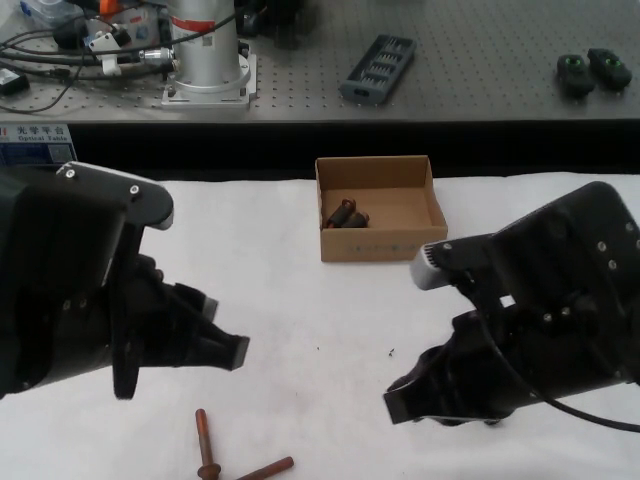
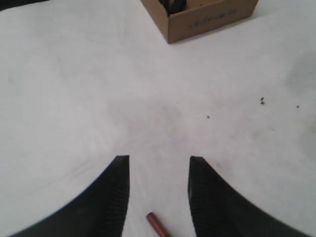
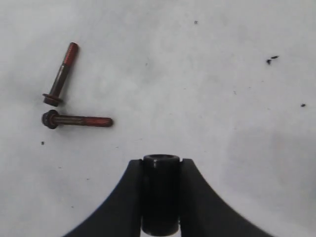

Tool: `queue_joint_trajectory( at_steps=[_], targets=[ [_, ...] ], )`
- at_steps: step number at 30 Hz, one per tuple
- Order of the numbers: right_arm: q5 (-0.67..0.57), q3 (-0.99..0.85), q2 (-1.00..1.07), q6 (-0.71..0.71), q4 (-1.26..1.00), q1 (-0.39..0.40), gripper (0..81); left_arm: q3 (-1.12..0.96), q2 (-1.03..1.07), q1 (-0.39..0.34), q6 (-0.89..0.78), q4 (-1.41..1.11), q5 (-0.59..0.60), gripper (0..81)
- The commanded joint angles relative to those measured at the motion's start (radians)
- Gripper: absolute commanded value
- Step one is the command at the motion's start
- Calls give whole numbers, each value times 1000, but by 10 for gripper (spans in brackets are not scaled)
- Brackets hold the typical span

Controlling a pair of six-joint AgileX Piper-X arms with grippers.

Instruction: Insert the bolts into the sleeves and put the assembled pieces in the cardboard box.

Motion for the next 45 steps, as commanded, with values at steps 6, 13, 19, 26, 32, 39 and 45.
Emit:
queue_joint_trajectory(
  at_steps=[6,13,19,26,32,39,45],
  targets=[
    [-97,-43,60,12,-29,74,43,-5,-92,-2,82,123,-178,294],
    [-112,-46,91,23,-37,122,43,-5,-140,-2,88,127,-223,294],
    [-137,-46,91,21,-37,122,45,-5,-158,-2,88,127,-232,294],
    [-186,-46,91,17,-40,122,240,-5,-158,-2,89,127,-238,294],
    [-184,-46,91,17,-38,122,302,-5,-158,-2,89,127,-238,294],
    [-176,-46,91,-51,-37,122,300,-5,-158,-2,89,134,-236,294],
    [-176,-112,152,-181,141,119,264,-5,-158,-2,81,165,-231,294]
  ],
)
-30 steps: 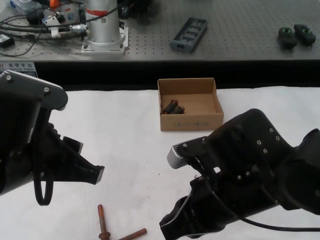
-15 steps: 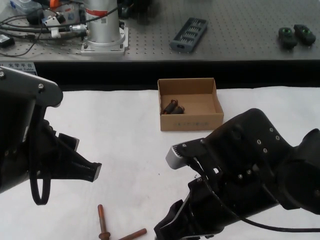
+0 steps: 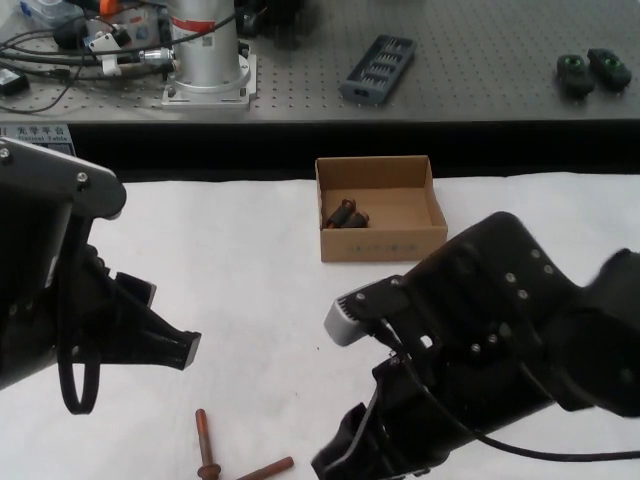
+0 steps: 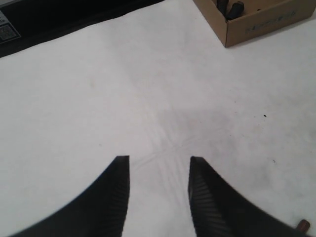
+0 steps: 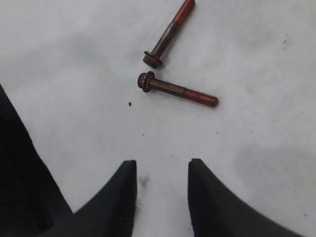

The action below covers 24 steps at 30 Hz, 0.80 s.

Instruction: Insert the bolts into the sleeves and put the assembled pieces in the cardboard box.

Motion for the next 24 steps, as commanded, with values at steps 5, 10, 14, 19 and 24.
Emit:
queue_joint_trajectory(
  at_steps=[5,10,14,19,24],
  targets=[
    [39,-86,61,-105,97,3,264,-5,-10,-2,1,25,-6,294],
    [45,-135,78,-160,106,0,264,3,-10,-2,-25,46,36,294],
    [60,-155,93,-228,131,0,264,55,-13,-2,-80,40,39,294],
    [59,-172,139,-292,172,0,264,143,-19,-2,-204,26,138,294],
    [59,-188,196,-361,201,0,264,190,-78,-2,-349,-47,165,294]
  ],
)
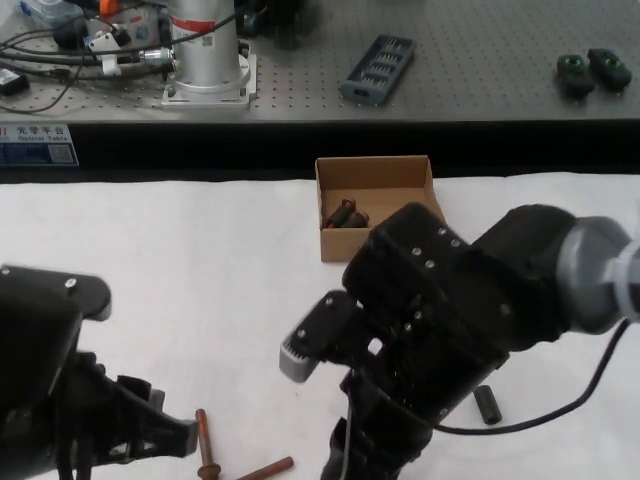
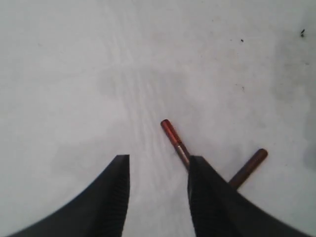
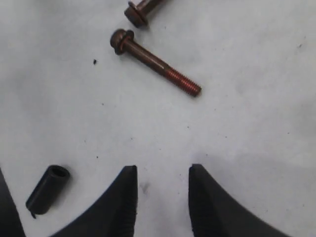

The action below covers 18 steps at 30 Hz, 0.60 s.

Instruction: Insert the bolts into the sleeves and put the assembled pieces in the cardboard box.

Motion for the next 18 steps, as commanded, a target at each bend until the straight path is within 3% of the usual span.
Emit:
queue_joint_trajectory(
  at_steps=[1,6,13,18],
  targets=[
    [-5,-25,31,-62,32,0,264,0,-49,-2,-92,-46,6,294],
    [-16,-59,65,-95,56,0,261,0,-120,-2,-137,-34,14,294],
    [-18,-84,62,-91,58,0,241,0,-134,-2,-238,-9,181,294],
    [-4,-93,65,-138,38,0,241,0,-134,-2,-283,-17,169,294]
  ],
)
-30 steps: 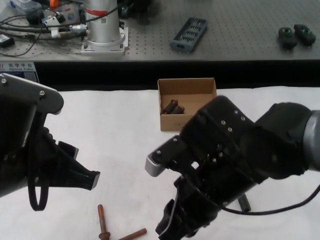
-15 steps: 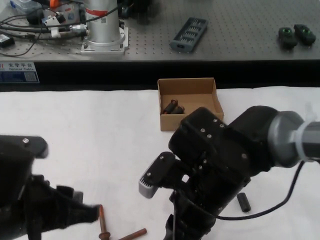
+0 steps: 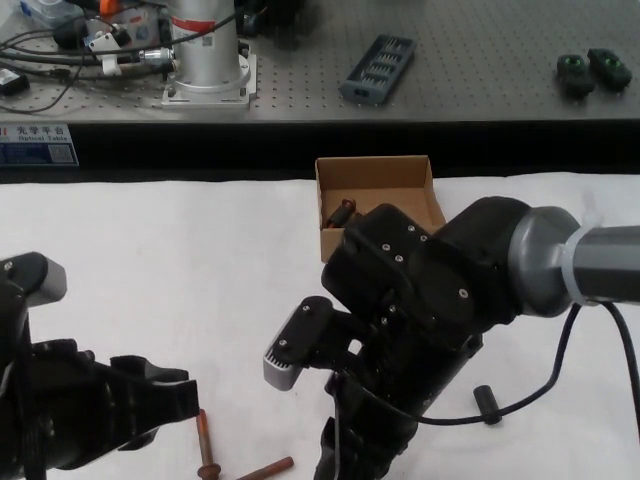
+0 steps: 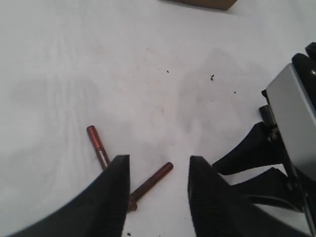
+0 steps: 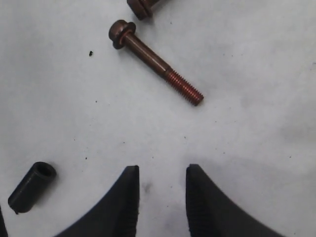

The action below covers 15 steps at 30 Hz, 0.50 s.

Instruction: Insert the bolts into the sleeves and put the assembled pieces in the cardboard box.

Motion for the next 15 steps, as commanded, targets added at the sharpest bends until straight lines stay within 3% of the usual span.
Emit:
queue_joint_trajectory(
  at_steps=[1,6,15],
  targets=[
    [-4,-13,-1,-30,-12,0,241,-3,-7,-2,-37,-13,-7,294],
    [-19,-13,2,-84,-14,0,241,-3,-7,12,-33,-21,-51,294],
    [-198,-59,36,-123,-22,-3,241,-3,-7,169,14,-21,23,294]
  ],
)
